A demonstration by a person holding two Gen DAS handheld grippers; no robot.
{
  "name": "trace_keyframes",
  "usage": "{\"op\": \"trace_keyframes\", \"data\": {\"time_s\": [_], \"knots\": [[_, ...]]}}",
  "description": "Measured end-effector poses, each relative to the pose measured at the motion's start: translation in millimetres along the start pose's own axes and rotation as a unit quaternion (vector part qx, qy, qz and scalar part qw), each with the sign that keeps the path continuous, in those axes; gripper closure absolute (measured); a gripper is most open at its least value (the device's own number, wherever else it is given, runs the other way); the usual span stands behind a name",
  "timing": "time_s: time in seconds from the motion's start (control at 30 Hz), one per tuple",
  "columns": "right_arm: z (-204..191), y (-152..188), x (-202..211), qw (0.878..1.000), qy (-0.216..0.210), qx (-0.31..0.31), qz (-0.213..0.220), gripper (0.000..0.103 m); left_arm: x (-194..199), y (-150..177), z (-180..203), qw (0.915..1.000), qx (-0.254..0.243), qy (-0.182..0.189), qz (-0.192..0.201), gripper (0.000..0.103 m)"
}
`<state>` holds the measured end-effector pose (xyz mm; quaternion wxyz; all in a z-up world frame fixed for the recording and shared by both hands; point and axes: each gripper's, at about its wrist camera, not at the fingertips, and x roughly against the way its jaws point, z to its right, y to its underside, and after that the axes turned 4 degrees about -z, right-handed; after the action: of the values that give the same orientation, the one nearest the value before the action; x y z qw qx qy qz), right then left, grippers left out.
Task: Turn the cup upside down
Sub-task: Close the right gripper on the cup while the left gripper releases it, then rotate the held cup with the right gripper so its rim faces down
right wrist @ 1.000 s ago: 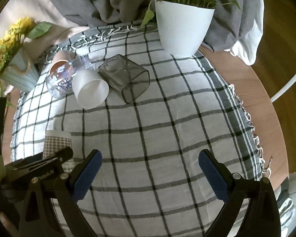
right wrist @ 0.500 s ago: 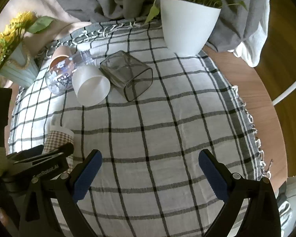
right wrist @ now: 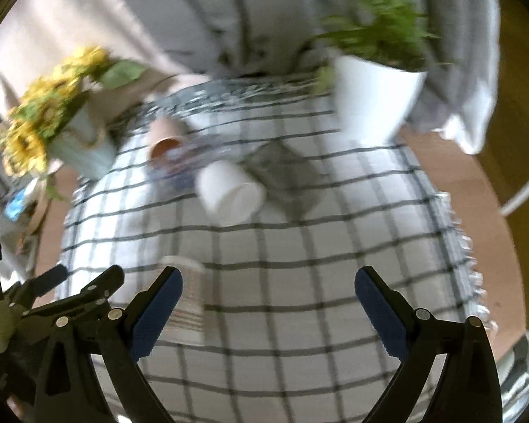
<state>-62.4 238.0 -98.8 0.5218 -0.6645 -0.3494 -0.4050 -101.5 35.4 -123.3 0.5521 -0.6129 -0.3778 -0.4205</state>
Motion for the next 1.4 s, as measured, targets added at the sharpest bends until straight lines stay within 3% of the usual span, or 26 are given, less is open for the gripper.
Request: {"op": "trace_keyframes", "data": {"time_s": [0.13,0.2,0.27,0.37,0.5,0.8,0.87,1.07,1.33,1.4], "knots": [[-26.4,-11.1,-26.3,0.998,-0.049,0.017,-0.038,0.004,-6.4,0.7,-25.4,0.9999,0.005,-0.012,-0.005,0.011],[-41.6,-20.7,-54.0,0.992,-0.083,0.016,-0.090,0.007,-10.8,0.1,-35.0,0.9998,0.002,-0.020,-0.007,0.011],[-45.2,-23.4,-62.0,0.991,-0.082,0.013,-0.106,0.016,-17.1,-0.8,-41.3,0.9996,-0.002,-0.026,-0.009,0.011],[-49.7,-33.8,-94.6,0.983,-0.086,-0.005,-0.160,0.017,-26.5,-2.0,-47.4,0.9994,-0.008,-0.030,-0.014,0.011],[-51.7,-35.9,-116.7,0.975,-0.096,-0.027,-0.197,0.022,-34.3,-3.2,-52.8,0.9994,-0.007,-0.028,-0.021,0.011],[-69.3,-28.2,-147.2,0.965,-0.088,-0.023,-0.244,0.038,-45.3,-3.6,-65.0,0.9992,-0.004,-0.024,-0.032,0.011],[-71.9,-27.3,-150.9,0.965,-0.084,-0.020,-0.248,0.048,-45.6,-3.3,-66.7,0.9991,-0.004,-0.028,-0.031,0.011],[-74.2,-25.8,-134.4,0.973,-0.079,-0.006,-0.218,0.049,-40.7,0.2,-67.3,0.9992,-0.011,-0.033,-0.021,0.011],[-83.7,-30.3,-64.2,0.996,-0.031,0.049,-0.060,0.049,-34.7,4.0,-65.4,0.9993,-0.016,-0.033,-0.012,0.011],[-85.7,-30.9,-64.0,0.997,-0.029,0.051,-0.056,0.049,-34.8,5.0,-65.2,0.9992,-0.019,-0.032,-0.013,0.011]]}}
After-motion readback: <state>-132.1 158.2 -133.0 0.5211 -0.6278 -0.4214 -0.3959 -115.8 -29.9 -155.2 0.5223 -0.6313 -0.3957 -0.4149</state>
